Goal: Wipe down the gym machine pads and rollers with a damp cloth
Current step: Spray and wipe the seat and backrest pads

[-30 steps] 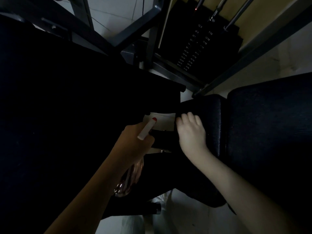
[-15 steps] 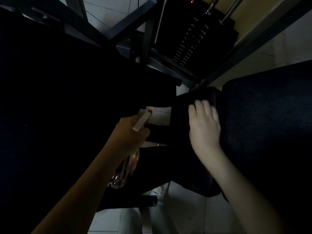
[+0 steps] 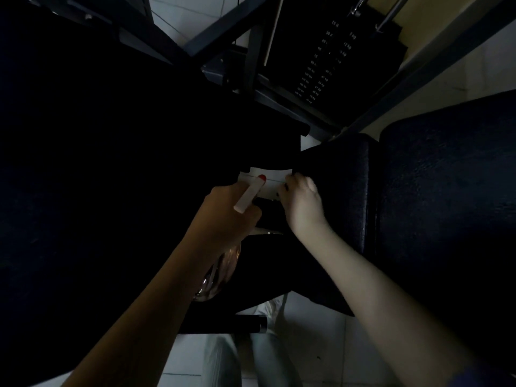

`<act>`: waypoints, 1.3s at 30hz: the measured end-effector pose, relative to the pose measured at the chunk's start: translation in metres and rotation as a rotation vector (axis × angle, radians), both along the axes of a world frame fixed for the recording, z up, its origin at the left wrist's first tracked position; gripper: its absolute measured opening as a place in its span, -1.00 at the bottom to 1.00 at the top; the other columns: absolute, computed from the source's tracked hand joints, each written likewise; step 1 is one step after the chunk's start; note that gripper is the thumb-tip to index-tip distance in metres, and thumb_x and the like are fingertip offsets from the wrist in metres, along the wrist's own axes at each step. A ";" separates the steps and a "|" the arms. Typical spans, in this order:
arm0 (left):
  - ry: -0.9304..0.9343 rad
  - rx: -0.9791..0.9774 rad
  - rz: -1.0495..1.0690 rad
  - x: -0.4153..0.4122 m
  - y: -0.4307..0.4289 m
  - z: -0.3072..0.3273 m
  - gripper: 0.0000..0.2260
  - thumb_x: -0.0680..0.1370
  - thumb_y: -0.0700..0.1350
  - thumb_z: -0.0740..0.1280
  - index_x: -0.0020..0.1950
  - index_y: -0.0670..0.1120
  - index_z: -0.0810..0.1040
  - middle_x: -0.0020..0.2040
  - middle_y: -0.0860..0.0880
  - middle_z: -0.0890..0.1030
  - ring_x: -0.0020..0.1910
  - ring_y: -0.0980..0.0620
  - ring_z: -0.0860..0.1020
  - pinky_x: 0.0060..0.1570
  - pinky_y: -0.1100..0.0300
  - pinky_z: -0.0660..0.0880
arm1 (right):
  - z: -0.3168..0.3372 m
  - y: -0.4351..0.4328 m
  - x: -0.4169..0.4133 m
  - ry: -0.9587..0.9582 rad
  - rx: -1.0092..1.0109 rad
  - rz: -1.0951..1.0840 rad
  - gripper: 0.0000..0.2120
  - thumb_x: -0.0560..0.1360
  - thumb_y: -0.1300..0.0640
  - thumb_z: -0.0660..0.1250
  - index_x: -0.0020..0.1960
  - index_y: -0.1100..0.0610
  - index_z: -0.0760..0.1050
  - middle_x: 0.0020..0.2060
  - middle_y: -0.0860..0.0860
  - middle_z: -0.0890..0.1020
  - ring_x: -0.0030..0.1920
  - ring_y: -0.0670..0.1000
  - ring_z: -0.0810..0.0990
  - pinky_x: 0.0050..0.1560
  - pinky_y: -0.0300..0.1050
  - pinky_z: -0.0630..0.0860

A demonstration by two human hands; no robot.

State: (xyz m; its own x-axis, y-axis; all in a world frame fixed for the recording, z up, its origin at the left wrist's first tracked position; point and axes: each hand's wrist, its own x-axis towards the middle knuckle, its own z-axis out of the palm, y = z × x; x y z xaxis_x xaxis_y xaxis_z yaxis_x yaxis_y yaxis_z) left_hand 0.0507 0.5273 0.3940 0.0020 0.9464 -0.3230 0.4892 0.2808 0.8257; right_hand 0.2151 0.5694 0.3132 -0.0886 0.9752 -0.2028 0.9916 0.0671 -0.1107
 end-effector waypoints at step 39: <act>-0.073 0.057 0.017 -0.007 -0.011 -0.004 -0.66 0.47 -0.30 0.32 -0.36 0.08 0.36 -0.40 0.07 0.44 -0.49 0.18 0.40 -0.46 0.31 0.29 | 0.077 -0.098 0.029 -0.054 -0.011 0.276 -0.71 0.28 0.36 0.13 -0.21 0.25 0.62 -0.22 0.16 0.63 -0.09 0.20 0.60 0.03 0.02 0.54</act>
State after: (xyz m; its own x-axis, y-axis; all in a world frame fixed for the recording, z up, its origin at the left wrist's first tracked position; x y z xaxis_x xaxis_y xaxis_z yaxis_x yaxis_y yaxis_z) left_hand 0.0432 0.5160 0.3902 0.0075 0.9634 -0.2681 0.4224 0.2400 0.8741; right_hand 0.2438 0.4718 0.3906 -0.3394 0.9134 -0.2249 0.9404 0.3345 -0.0608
